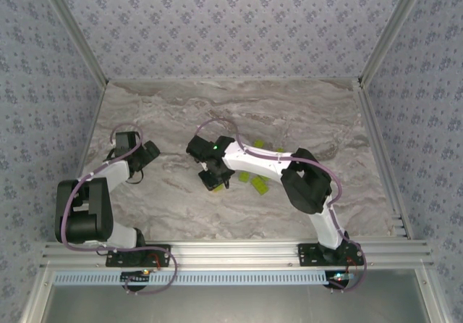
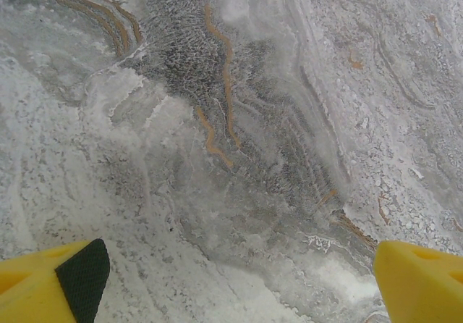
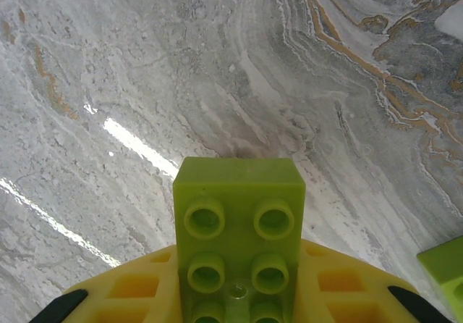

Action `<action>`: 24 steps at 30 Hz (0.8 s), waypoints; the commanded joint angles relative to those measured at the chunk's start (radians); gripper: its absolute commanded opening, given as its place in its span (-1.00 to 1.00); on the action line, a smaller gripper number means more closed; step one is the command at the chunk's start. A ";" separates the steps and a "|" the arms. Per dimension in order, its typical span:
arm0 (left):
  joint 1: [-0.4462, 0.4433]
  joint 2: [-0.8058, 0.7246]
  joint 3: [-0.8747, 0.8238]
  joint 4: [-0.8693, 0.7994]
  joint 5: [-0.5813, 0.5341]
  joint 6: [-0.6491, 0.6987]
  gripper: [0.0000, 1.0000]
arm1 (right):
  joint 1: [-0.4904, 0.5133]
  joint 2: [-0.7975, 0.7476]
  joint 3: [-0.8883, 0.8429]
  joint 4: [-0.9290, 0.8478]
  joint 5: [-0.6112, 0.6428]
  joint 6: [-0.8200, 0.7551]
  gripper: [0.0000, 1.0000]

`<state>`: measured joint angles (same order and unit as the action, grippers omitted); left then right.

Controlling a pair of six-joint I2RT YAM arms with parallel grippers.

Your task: Assemble a carrot with lego

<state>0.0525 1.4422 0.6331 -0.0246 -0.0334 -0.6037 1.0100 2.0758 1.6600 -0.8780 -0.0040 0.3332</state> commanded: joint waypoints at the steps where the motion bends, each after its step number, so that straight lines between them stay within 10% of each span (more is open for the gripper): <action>1: 0.005 0.009 0.034 0.002 0.012 0.007 0.91 | 0.020 0.092 -0.014 -0.092 -0.005 0.008 -0.43; 24: 0.006 0.010 0.035 0.000 0.013 0.009 0.91 | 0.015 0.125 0.015 -0.159 0.022 -0.015 -0.44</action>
<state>0.0525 1.4422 0.6331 -0.0246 -0.0334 -0.6037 1.0271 2.1181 1.7226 -0.9474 0.0414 0.3252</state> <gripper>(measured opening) 0.956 0.322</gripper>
